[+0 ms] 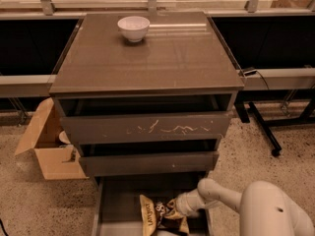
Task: Pick brown chip bag from bottom drawer and place on counter
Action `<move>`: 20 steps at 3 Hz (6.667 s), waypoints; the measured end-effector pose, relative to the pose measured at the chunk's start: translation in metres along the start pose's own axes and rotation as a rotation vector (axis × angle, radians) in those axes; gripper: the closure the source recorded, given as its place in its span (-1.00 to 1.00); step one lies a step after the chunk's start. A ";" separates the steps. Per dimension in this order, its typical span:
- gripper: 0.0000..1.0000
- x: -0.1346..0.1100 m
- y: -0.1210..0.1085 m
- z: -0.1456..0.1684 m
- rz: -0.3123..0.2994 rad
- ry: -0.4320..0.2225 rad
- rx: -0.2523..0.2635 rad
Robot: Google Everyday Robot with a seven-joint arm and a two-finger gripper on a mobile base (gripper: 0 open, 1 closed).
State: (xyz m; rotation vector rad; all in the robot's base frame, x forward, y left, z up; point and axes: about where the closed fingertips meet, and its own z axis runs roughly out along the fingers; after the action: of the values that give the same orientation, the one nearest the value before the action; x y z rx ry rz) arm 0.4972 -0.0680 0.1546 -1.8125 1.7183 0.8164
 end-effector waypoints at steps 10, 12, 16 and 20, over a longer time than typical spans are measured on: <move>1.00 -0.316 -0.003 -0.373 -0.760 -0.222 0.423; 1.00 -0.438 -0.032 -0.519 -0.984 -0.067 0.568; 1.00 -0.537 -0.143 -0.598 -1.042 -0.129 0.708; -0.40 -0.494 -0.272 -0.586 -0.821 -0.202 0.696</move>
Offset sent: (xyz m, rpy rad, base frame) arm -0.0144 -0.0637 0.1917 0.4660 -0.3839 -0.0651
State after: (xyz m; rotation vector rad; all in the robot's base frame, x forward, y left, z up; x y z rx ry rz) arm 0.8048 -0.1290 0.9044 -1.6205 0.8165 0.0282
